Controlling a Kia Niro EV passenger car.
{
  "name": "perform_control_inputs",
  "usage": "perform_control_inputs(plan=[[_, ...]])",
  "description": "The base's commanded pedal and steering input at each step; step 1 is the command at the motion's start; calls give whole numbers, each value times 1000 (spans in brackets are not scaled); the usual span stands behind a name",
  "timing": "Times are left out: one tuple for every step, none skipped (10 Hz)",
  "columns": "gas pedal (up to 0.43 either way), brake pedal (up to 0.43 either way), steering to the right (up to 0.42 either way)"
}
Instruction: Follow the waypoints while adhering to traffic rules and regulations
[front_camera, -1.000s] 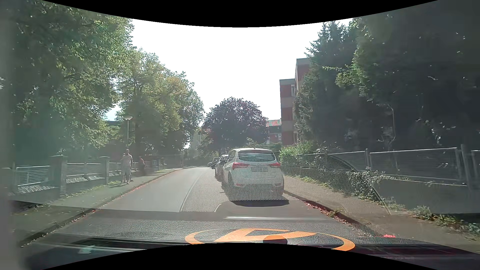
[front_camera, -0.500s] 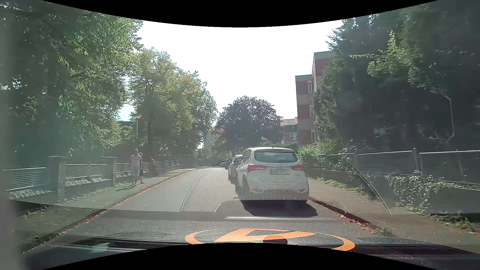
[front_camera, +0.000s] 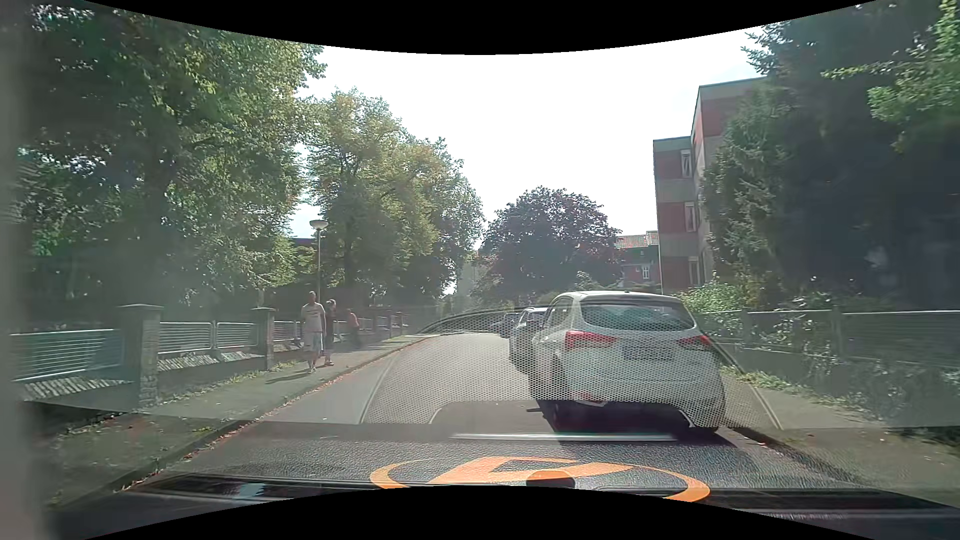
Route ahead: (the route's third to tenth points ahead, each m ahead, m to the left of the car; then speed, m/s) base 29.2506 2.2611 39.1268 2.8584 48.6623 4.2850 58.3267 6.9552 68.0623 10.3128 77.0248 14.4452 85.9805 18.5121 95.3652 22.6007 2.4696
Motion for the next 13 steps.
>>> perform_control_inputs(plan=[[157, 0, -412], [157, 0, -413], [157, 0, -410], [157, 0, -394], [157, 0, -362], [157, 0, -322], [157, 0, -275], [150, 0, -228], [150, 0, -173], [98, 0, -121], [87, 0, -88], [87, 0, -55], [87, 0, -15]])
